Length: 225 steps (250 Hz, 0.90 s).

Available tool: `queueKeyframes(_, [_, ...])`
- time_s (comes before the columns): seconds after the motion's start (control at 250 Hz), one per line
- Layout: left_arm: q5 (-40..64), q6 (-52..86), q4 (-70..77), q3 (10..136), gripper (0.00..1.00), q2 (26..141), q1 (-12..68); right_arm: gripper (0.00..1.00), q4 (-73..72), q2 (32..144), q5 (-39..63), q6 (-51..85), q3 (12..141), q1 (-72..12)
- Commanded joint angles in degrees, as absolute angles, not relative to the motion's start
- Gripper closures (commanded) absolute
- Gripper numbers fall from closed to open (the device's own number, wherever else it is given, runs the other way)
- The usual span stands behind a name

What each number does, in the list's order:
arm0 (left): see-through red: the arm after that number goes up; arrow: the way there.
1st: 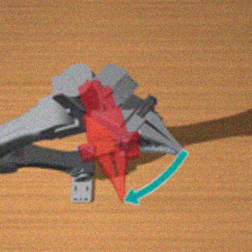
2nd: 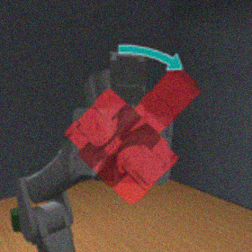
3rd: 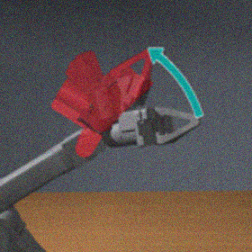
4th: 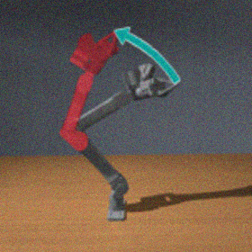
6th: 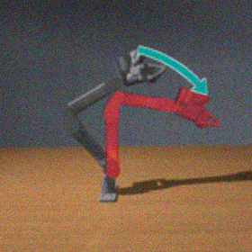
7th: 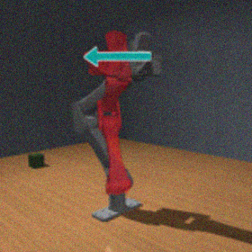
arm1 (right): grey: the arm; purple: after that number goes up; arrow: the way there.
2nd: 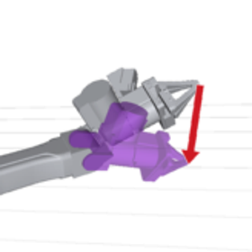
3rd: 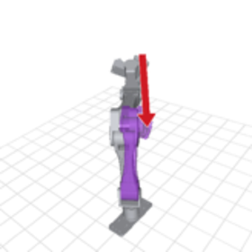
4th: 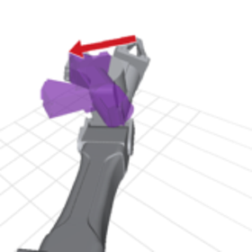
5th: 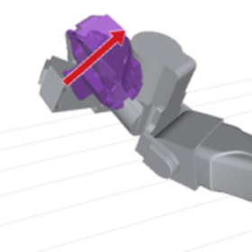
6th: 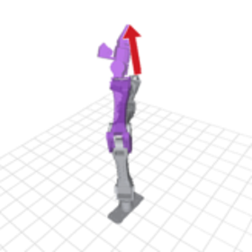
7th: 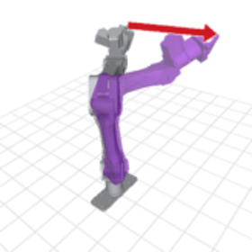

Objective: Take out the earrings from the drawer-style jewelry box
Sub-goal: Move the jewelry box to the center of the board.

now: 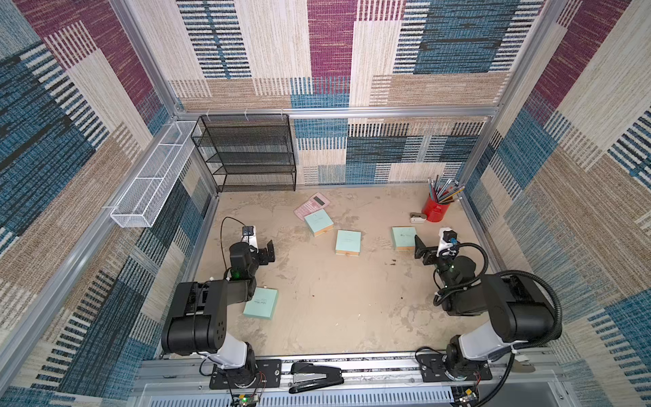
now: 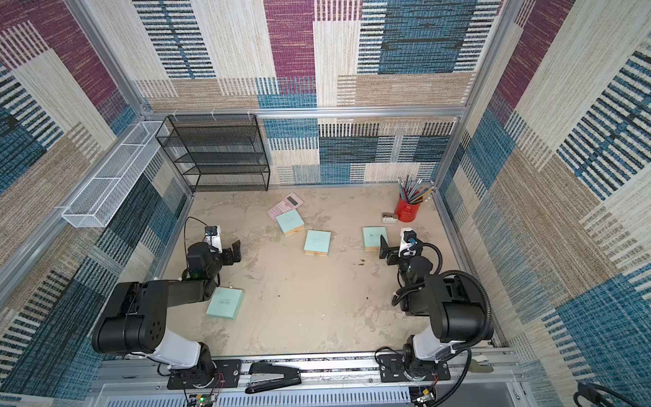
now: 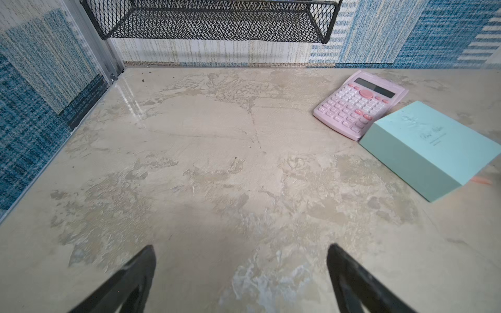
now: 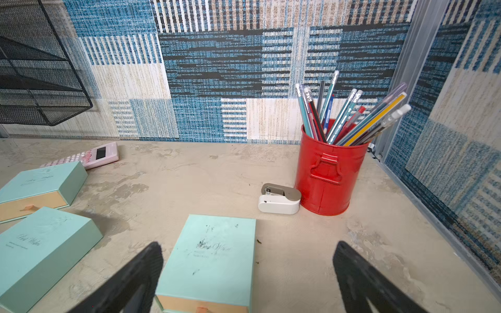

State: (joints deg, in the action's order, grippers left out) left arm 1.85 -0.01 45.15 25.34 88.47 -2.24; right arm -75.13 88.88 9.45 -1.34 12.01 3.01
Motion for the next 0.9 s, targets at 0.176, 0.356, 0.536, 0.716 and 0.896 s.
queueKeyframes(0.176, [2.4, -0.6, 44.2, 26.3, 0.01, 88.9, -2.3, 0.01, -75.7, 88.7, 9.7, -1.6, 12.0, 3.0])
queueKeyframes(0.356, [2.5, -0.5, 44.3, 26.2, 0.01, 88.7, -2.3, 0.01, -75.7, 88.7, 9.7, -1.6, 12.0, 3.0])
queueKeyframes(0.536, [2.5, -0.5, 44.6, 25.9, 0.01, 88.6, -2.3, 0.01, -76.2, 88.6, 9.7, -1.6, 11.7, 2.9])
queueKeyframes(0.716, [2.7, -0.5, 45.2, 25.5, 0.02, 88.3, -2.3, 0.01, -76.6, 88.6, 9.8, -1.4, 11.5, 2.9])
queueKeyframes(0.896, [2.5, -0.4, 45.2, 25.4, 0.01, 88.3, -2.4, 0.01, -76.8, 88.6, 7.7, -0.6, 11.3, 2.9])
